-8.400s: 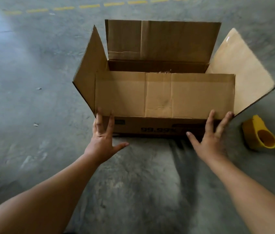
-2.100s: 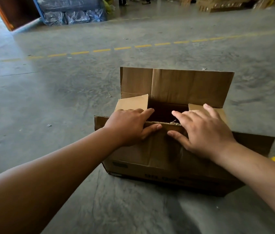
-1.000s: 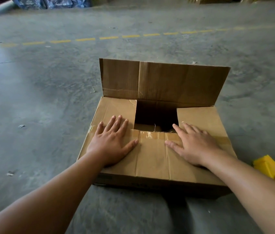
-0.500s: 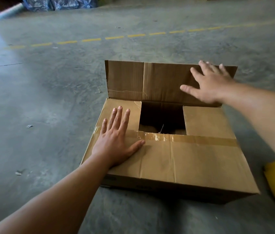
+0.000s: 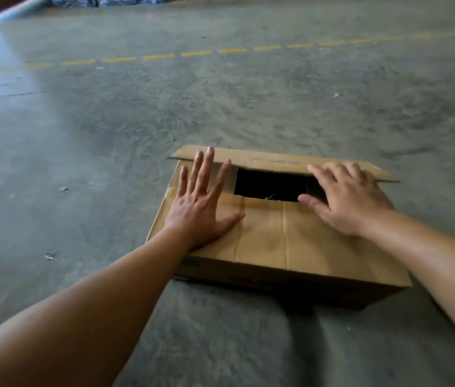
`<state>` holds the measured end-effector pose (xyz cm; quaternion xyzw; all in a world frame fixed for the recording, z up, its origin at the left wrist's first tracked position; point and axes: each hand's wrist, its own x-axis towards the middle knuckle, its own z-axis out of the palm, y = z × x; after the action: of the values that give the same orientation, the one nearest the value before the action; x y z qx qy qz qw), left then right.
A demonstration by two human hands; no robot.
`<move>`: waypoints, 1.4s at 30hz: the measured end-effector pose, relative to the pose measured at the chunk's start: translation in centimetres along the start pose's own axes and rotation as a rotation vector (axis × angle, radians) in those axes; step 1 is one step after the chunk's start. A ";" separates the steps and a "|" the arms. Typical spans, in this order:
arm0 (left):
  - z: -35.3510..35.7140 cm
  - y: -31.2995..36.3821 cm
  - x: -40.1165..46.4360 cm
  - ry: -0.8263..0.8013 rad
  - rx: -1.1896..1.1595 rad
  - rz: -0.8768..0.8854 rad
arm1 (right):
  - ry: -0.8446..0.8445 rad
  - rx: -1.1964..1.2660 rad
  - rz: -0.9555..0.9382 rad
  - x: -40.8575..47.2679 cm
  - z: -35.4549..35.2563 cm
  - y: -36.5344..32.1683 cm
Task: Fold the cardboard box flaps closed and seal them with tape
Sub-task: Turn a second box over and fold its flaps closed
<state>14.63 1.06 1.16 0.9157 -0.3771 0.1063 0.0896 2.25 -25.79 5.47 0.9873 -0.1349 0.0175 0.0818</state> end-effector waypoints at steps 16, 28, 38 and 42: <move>1.7 -1.7 2.1 -0.344 -0.025 -0.165 | -0.206 0.179 0.233 -1.7 6.1 2.1; 1.4 -1.8 1.0 -0.428 0.054 -0.012 | -0.221 0.179 0.217 -0.7 6.4 2.4; 1.2 -0.6 1.0 -0.439 0.059 -0.112 | -0.222 0.161 0.321 -2.3 5.2 -0.5; 1.0 -0.4 0.8 -0.430 0.057 -0.116 | -0.315 0.129 0.312 -3.9 5.1 -2.4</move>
<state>15.61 0.59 0.35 0.9396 -0.3310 -0.0860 -0.0126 -0.83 -23.35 -0.14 0.9482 -0.2957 -0.1158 -0.0075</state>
